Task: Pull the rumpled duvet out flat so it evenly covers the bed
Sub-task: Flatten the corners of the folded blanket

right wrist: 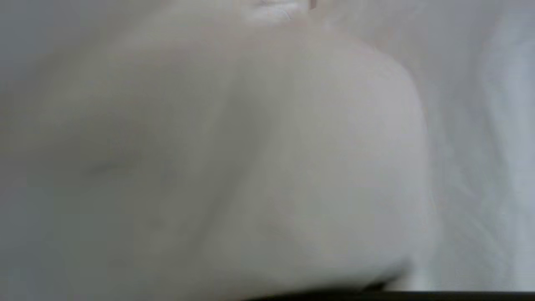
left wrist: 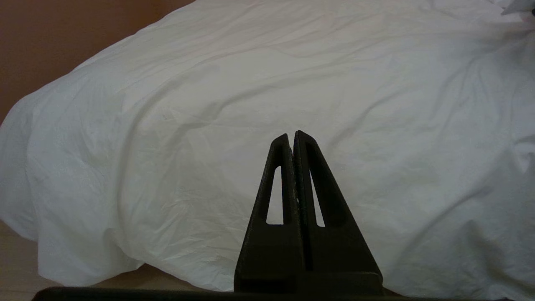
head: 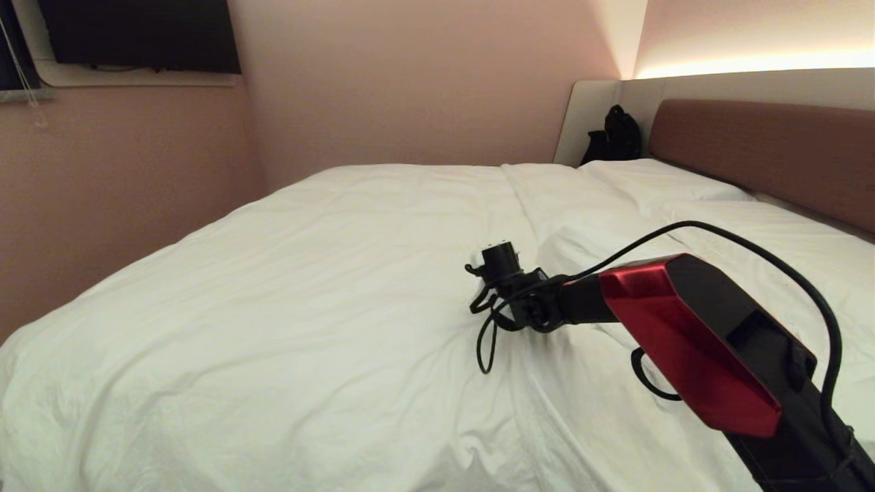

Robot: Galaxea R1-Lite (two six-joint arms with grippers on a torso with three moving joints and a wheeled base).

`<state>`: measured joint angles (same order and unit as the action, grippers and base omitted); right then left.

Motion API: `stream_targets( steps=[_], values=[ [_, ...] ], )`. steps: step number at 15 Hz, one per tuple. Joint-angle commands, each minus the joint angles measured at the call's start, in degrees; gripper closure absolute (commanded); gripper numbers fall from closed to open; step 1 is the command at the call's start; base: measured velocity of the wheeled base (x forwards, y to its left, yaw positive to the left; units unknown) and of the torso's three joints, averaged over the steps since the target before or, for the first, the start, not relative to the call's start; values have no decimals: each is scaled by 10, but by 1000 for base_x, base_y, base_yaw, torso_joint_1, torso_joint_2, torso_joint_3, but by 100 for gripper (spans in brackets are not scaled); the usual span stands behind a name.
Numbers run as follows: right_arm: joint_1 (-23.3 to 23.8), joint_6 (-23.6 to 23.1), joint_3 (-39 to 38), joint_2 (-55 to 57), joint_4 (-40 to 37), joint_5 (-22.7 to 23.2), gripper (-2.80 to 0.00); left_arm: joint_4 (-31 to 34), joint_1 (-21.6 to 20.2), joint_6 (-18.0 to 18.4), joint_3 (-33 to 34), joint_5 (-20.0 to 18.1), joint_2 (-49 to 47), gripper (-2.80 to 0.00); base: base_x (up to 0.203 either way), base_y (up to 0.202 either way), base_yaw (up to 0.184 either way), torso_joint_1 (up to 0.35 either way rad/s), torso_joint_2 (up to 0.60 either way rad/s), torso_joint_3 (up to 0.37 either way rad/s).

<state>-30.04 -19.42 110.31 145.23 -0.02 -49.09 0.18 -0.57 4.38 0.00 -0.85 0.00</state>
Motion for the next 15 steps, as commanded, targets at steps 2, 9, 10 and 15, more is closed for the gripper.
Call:
stream_targets(
  steps=[2, 9, 10, 15],
  values=[
    [-2, 10, -5, -58, -2, -4, 0, 0, 0, 0, 0, 0, 0, 0, 0, 0, 0, 0, 0, 0],
    [2, 42, -164, -244, -5, -9, 0, 0, 0, 0, 0, 0, 0, 0, 0, 0, 0, 0, 0, 0],
    [5, 47, -196, -270, -5, -9, 0, 0, 0, 0, 0, 0, 0, 0, 0, 0, 0, 0, 0, 0],
    [32, 53, -425, -529, -6, -7, 0, 0, 0, 0, 0, 0, 0, 0, 0, 0, 0, 0, 0, 0]
  ],
)
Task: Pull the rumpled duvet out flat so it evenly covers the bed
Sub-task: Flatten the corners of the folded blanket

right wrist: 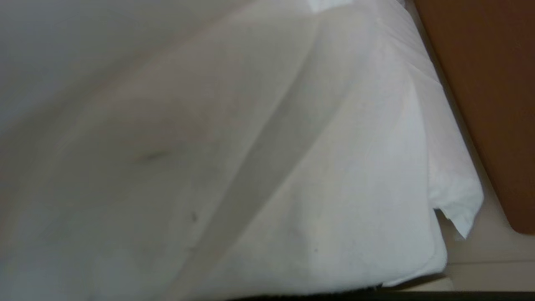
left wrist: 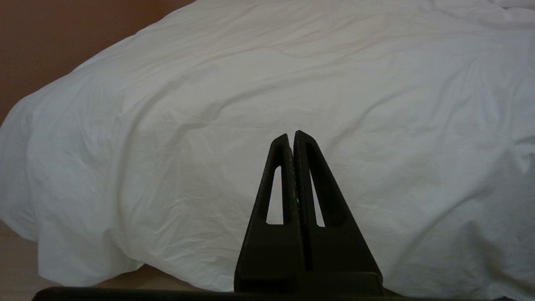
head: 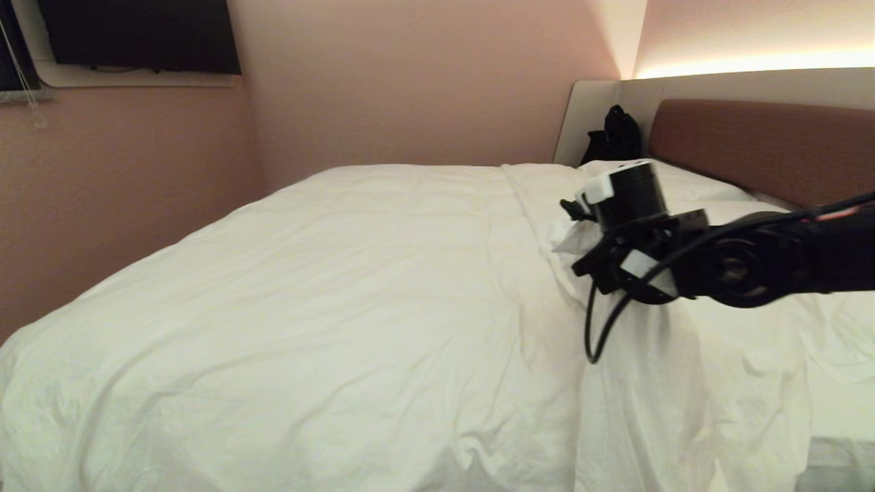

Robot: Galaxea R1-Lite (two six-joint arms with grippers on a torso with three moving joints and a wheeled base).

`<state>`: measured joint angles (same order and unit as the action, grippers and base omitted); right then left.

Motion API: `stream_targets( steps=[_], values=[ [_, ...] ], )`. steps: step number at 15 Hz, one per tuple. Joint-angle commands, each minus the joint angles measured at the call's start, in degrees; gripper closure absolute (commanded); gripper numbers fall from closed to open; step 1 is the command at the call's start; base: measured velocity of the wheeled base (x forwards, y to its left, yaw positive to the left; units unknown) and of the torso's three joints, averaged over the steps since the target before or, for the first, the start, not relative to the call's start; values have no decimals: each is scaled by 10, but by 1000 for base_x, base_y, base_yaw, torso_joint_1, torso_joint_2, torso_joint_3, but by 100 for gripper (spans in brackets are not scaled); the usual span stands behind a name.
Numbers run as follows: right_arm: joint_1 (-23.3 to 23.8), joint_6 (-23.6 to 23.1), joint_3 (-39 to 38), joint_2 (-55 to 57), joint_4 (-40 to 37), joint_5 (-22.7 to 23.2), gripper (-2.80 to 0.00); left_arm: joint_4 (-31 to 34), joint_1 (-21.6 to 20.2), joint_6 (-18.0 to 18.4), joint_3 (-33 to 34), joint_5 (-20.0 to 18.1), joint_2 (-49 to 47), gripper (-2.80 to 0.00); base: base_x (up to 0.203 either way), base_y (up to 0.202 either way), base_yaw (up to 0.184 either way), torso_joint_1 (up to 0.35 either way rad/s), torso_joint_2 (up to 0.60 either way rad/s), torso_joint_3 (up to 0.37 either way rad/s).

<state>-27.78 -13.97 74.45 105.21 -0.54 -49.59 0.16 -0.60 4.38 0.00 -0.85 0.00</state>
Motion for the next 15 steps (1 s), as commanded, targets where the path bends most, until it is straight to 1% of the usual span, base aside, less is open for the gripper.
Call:
stream_targets(
  steps=[1, 4, 8, 10, 12, 15],
  values=[
    [19, -3, -112, -187, -1, -1, 0, 0, 0, 0, 0, 0, 0, 0, 0, 0, 0, 0, 0, 0],
    [46, -8, -229, -330, -10, 2, 0, 0, 0, 0, 0, 0, 0, 0, 0, 0, 0, 0, 0, 0],
    [57, -8, -311, -487, -69, 2, 0, 0, 0, 0, 0, 0, 0, 0, 0, 0, 0, 0, 0, 0],
    [60, -8, -339, -551, -103, 2, 0, 0, 0, 0, 0, 0, 0, 0, 0, 0, 0, 0, 0, 0],
    [61, -8, -350, -607, -145, 2, 0, 0, 0, 0, 0, 0, 0, 0, 0, 0, 0, 0, 0, 0],
    [62, -8, -353, -706, -252, 1, 0, 0, 0, 0, 0, 0, 0, 0, 0, 0, 0, 0, 0, 0]
  ],
)
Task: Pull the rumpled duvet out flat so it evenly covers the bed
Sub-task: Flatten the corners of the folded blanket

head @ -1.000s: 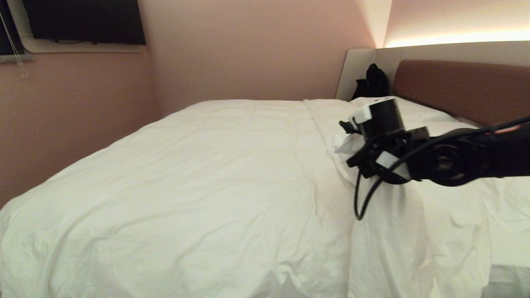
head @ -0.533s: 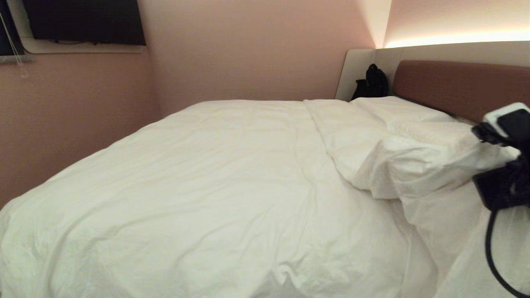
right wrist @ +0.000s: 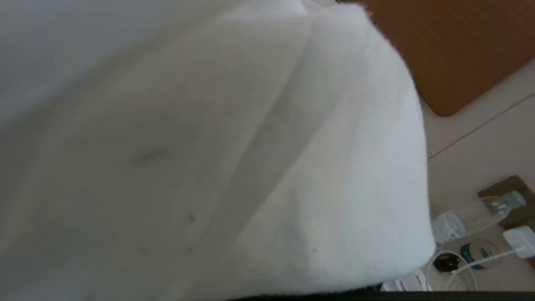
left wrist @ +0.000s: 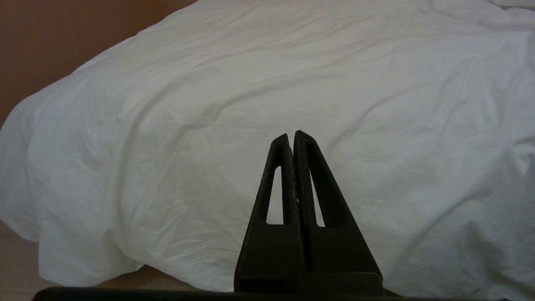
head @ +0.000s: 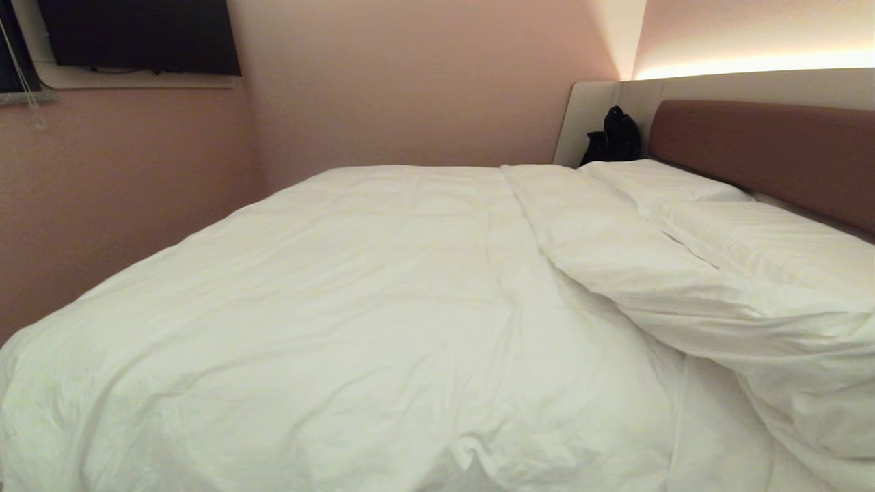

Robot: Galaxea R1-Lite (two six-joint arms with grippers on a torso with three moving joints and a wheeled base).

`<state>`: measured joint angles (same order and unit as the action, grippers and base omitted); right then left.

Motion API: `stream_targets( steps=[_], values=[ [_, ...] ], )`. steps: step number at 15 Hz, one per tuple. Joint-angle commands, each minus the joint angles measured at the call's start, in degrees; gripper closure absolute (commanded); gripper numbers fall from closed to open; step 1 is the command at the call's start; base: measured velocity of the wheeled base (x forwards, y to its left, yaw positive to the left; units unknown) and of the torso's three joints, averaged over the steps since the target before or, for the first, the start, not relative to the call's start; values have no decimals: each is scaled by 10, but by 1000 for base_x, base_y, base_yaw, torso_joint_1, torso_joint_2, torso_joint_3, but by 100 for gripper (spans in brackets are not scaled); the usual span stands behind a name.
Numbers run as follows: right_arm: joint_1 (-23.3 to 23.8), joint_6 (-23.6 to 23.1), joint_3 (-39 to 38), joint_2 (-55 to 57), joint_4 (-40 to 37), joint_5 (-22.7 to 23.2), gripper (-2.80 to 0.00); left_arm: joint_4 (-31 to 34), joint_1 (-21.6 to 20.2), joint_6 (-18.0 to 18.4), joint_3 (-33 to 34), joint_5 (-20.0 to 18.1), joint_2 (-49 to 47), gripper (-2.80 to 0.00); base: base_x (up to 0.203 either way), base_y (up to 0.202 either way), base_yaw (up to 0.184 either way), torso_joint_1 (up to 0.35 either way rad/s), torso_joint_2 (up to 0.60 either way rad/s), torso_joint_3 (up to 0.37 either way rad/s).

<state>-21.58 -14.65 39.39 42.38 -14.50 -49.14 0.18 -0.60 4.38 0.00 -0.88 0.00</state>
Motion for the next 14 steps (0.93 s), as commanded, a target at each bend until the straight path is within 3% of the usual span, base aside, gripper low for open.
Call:
stream_targets(
  steps=[1, 4, 14],
  values=[
    [0, -1, -3, -106, -147, -3, 0, 0, -1, 0, 0, 0, 0, 0, 0, 0, 0, 0, 0, 0],
    [0, -1, -13, -157, -203, -3, 0, 0, 0, 0, 0, 0, 0, 0, 0, 0, 0, 0, 0, 0],
    [5, -4, -21, -205, -229, -3, 0, 0, 0, 0, 0, 0, 0, 0, 0, 0, 0, 0, 0, 0]
  ],
)
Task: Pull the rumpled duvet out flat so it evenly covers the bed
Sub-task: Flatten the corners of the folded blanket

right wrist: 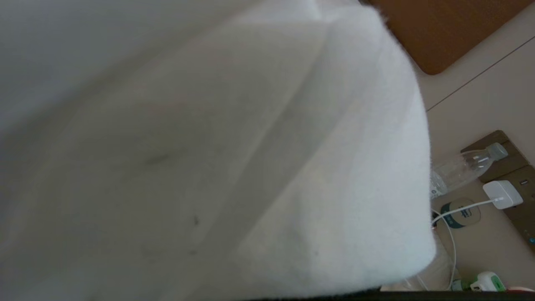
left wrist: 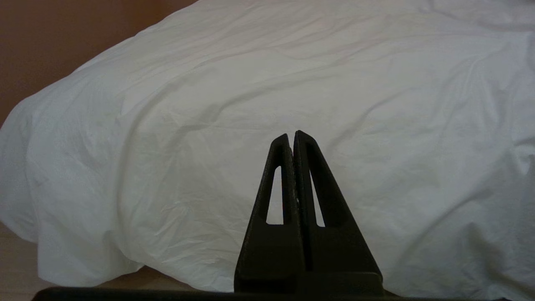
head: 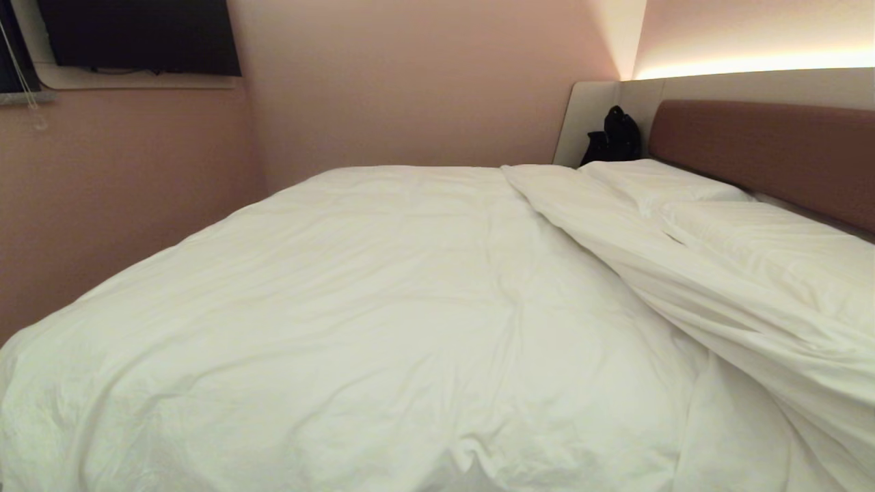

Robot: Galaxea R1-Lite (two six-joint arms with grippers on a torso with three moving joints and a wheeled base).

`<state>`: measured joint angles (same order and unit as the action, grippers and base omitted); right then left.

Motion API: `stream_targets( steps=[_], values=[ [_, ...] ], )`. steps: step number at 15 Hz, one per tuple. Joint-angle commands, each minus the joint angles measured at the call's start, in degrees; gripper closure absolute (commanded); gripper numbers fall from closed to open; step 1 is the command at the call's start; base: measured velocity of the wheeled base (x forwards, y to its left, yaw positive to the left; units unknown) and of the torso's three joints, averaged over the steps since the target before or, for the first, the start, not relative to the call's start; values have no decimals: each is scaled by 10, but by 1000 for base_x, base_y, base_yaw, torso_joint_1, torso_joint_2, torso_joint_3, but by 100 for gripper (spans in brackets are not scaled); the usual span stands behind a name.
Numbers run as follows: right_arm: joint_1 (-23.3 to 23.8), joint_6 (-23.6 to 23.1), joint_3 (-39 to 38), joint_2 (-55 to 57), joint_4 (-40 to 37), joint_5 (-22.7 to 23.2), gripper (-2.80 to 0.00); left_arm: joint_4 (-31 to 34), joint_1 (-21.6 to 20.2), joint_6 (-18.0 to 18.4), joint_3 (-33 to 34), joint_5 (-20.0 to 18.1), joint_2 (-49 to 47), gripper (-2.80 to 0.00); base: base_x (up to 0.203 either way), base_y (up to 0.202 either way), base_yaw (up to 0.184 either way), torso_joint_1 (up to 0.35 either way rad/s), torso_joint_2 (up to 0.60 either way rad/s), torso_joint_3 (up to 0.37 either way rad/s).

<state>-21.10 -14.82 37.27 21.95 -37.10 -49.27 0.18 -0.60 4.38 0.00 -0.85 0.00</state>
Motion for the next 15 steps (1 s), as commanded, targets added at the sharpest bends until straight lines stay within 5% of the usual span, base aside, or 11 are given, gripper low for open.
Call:
stream_targets(
  steps=[1, 3, 4, 9, 15],
  values=[
    [-1, -3, 0, 0, -3, -2, 0, 0, 0, 0, 0, 0, 0, 0, 0, 0, 0, 0, 0, 0],
    [-1, -9, 0, 2, 0, 0, 0, 0, 0, 0, 0, 0, 0, 0, 0, 0, 0, 0, 0, 0],
    [-1, -12, 1, 4, 2, 2, -280, 0, 0, 0, 0, 0, 0, 0, 0, 0, 0, 0, 0, 0],
    [0, -49, 34, 3, 2, 75, -280, 0, -1, 0, 0, 0, 0, 0, 0, 0, 0, 0, 0, 0],
    [1, -27, 175, 63, 1, 172, -280, 0, -1, 0, 0, 0, 0, 0, 0, 0, 0, 0, 0, 0]
  ],
)
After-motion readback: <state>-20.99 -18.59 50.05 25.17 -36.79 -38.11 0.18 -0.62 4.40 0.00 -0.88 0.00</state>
